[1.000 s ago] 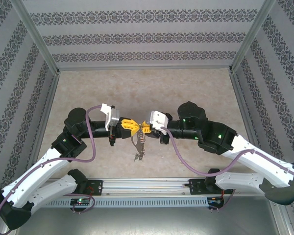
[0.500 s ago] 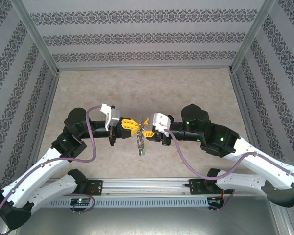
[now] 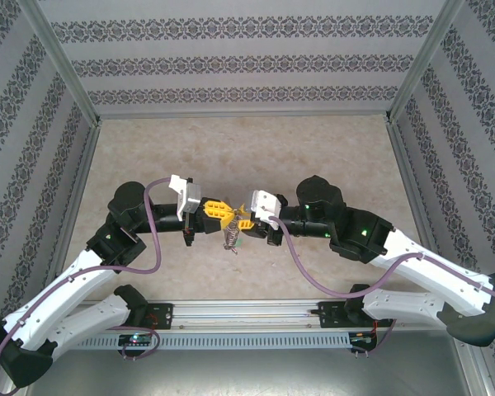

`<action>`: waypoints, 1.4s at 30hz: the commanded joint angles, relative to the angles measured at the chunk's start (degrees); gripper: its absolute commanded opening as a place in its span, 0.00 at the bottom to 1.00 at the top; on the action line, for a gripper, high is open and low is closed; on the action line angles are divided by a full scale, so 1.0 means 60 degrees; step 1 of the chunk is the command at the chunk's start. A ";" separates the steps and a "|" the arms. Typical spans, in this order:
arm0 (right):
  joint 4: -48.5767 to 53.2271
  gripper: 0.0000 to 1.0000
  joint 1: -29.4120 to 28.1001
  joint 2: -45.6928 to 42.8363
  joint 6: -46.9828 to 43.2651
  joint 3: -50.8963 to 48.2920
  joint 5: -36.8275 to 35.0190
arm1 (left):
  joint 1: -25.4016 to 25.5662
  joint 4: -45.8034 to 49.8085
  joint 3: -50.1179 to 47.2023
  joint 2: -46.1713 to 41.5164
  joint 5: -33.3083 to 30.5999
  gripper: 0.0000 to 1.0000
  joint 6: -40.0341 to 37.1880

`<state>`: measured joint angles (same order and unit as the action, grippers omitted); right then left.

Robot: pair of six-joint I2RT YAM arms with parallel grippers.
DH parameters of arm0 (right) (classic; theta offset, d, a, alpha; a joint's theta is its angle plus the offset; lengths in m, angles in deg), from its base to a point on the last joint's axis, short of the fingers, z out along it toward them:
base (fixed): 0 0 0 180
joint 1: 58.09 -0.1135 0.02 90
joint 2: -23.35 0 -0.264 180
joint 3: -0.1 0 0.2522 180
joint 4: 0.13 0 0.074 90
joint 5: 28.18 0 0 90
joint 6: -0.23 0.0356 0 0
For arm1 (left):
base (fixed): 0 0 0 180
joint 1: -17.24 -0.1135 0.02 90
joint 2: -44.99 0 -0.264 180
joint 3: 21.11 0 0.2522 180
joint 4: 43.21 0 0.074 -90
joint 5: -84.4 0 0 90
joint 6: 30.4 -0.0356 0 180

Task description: Put the keys on the keyring

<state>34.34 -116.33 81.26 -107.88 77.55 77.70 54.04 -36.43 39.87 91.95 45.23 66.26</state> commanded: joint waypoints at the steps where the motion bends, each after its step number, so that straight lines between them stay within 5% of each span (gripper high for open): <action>1: -0.0257 0.22 0.0097 0.0025 0.0103 -0.0092 0.0044 | 0.0055 -0.0930 0.0121 -0.0196 0.0233 0.00 -0.0012; 16: 0.0242 0.00 0.0097 -0.0506 -0.0331 0.0013 -0.1458 | -0.0039 -0.0010 0.0159 -0.0328 -0.0009 0.00 -0.0600; 38: 0.1598 0.00 -0.0123 0.1028 -0.0432 0.1527 -0.2314 | -0.0038 0.3290 0.0268 0.0172 -0.2207 0.00 -0.2805; 42: 0.1990 0.00 0.0064 0.1520 -0.0276 0.1863 -0.2776 | -0.0039 0.3445 0.0115 0.0256 -0.2972 0.20 -0.2685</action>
<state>45.43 -116.41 89.29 -110.67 85.63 64.36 53.91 -18.03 40.13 93.50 31.59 50.76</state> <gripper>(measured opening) 0.064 0.172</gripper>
